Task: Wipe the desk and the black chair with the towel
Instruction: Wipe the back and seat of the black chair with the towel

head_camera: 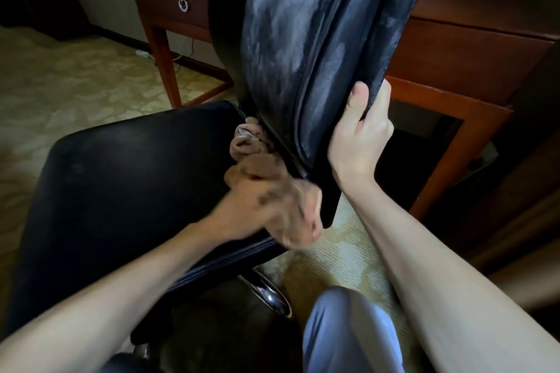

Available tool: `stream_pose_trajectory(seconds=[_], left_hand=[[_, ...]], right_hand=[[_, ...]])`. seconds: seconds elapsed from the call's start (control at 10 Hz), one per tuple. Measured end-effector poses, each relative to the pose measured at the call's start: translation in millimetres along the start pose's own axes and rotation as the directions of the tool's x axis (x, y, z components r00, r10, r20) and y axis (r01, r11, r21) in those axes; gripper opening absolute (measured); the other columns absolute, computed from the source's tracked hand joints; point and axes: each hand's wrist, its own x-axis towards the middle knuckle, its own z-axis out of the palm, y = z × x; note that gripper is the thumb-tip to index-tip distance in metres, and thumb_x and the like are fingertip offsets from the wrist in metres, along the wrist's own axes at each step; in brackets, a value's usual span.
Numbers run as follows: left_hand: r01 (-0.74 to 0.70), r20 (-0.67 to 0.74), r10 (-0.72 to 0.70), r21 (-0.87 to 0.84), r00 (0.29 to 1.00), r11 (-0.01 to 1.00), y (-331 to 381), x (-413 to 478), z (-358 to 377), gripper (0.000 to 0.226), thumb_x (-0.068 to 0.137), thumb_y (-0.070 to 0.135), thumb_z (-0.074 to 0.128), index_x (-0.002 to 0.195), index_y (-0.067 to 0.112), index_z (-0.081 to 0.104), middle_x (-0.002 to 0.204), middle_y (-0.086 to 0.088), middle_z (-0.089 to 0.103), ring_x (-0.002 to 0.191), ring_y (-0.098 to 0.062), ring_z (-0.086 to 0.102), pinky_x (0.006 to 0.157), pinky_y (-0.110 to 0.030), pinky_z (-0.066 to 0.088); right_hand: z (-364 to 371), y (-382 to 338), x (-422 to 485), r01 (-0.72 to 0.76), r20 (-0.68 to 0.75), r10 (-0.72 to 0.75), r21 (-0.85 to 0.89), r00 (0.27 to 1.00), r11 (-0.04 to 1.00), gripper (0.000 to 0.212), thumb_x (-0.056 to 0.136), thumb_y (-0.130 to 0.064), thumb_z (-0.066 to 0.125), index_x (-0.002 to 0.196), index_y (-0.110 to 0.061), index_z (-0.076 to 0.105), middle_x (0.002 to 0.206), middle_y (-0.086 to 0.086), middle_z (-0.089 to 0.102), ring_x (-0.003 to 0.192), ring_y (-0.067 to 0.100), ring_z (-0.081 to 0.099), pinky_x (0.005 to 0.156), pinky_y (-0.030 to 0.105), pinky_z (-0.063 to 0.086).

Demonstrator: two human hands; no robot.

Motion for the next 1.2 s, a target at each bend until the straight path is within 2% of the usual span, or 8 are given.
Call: stream_pose_trajectory(seconds=[0.1, 0.2, 0.3, 0.4, 0.5, 0.7, 1.0, 1.2], left_hand=[[0.247, -0.524, -0.412, -0.356, 0.745, 0.901, -22.8, 1.5, -62.1, 0.032, 0.1, 0.037, 0.056, 0.091, 0.022, 0.083, 0.087, 0.002, 0.08, 0.084, -0.005, 0.074, 0.084, -0.014, 0.052], [0.612, -0.964, -0.048, 0.128, 0.263, 0.78, -67.8, -8.6, -106.2, 0.044, 0.084, 0.026, 0.071, 0.116, -0.004, 0.074, 0.12, -0.019, 0.074, 0.113, -0.03, 0.072, 0.106, -0.037, 0.049], [0.695, -0.956, -0.162, 0.057, 0.245, 0.717, -105.8, -16.4, -140.4, 0.047, 0.07, 0.036, 0.09, 0.113, 0.021, 0.081, 0.115, 0.016, 0.075, 0.102, 0.005, 0.069, 0.096, -0.027, 0.053], [0.569, -0.681, -0.576, -0.278, 0.452, 0.774, -67.0, -7.4, -172.1, 0.04, 0.092, 0.058, 0.065, 0.113, 0.027, 0.075, 0.108, 0.015, 0.076, 0.094, 0.015, 0.065, 0.095, -0.017, 0.05], [0.45, -0.379, -0.425, -0.025, 0.822, 0.893, -40.4, 12.6, -118.3, 0.046, 0.086, 0.049, 0.075, 0.12, 0.02, 0.063, 0.114, 0.006, 0.072, 0.098, -0.001, 0.067, 0.094, -0.02, 0.053], [0.277, 0.134, -0.498, 0.694, 0.857, 0.664, -51.2, 45.0, -22.1, 0.108, 0.065, 0.083, 0.01, 0.154, 0.031, 0.044, 0.161, 0.003, 0.044, 0.151, -0.018, 0.034, 0.122, -0.039, 0.02], [0.126, 0.106, -0.212, 0.528, 0.971, 0.84, -45.8, 29.5, 7.1, 0.044, 0.083, 0.059, 0.035, 0.091, 0.022, 0.057, 0.099, -0.008, 0.071, 0.099, -0.033, 0.067, 0.079, -0.034, 0.043], [-0.04, 0.195, -0.045, 0.412, 0.98, 0.91, 2.2, -8.6, 31.1, 0.023, 0.082, 0.041, 0.056, 0.099, 0.029, 0.066, 0.092, 0.007, 0.072, 0.091, -0.02, 0.07, 0.081, -0.036, 0.056]], right_hand=[[1.2, 1.3, 0.8, -0.014, -0.011, 0.014, 0.005, 1.0, 1.0, 0.037, 0.108, -0.027, 0.041, 0.131, -0.003, 0.058, 0.1, -0.011, 0.066, 0.084, 0.005, 0.06, 0.076, 0.002, 0.037], [4.5, 3.5, 2.2, -0.027, -0.003, 0.028, 0.017, 1.0, 0.999, 0.037, 0.108, -0.028, 0.04, 0.131, -0.005, 0.058, 0.102, -0.013, 0.066, 0.086, -0.002, 0.057, 0.077, 0.002, 0.037], [5.3, 4.4, 3.0, -0.028, -0.012, 0.028, 0.028, 1.0, 0.999, 0.04, 0.108, -0.032, 0.038, 0.131, -0.006, 0.058, 0.1, -0.01, 0.068, 0.084, 0.0, 0.057, 0.076, 0.003, 0.037], [6.8, 5.4, 3.2, -0.03, -0.011, 0.03, 0.034, 0.999, 0.999, 0.042, 0.107, -0.033, 0.038, 0.131, -0.006, 0.058, 0.098, -0.01, 0.068, 0.081, 0.0, 0.058, 0.075, 0.004, 0.038], [6.6, 9.6, 4.0, -0.047, -0.009, 0.047, 0.037, 0.999, 0.998, 0.039, 0.108, -0.032, 0.039, 0.13, -0.007, 0.058, 0.092, -0.022, 0.062, 0.077, -0.015, 0.056, 0.075, 0.004, 0.038], [6.9, 13.6, 3.7, -0.046, -0.005, 0.046, 0.05, 0.999, 0.998, 0.035, 0.109, -0.028, 0.041, 0.131, -0.007, 0.058, 0.095, -0.028, 0.059, 0.082, -0.019, 0.055, 0.076, 0.004, 0.039], [8.2, 6.5, 4.1, -0.013, -0.028, 0.014, 0.038, 1.0, 0.999, 0.043, 0.107, -0.036, 0.037, 0.131, -0.007, 0.059, 0.101, -0.007, 0.072, 0.086, 0.011, 0.066, 0.078, 0.022, 0.049], [6.6, 5.7, 3.9, 0.018, -0.051, -0.017, 0.006, 0.999, 1.0, 0.04, 0.107, -0.032, 0.04, 0.129, -0.004, 0.059, 0.106, -0.002, 0.073, 0.092, 0.017, 0.064, 0.079, 0.006, 0.04]])
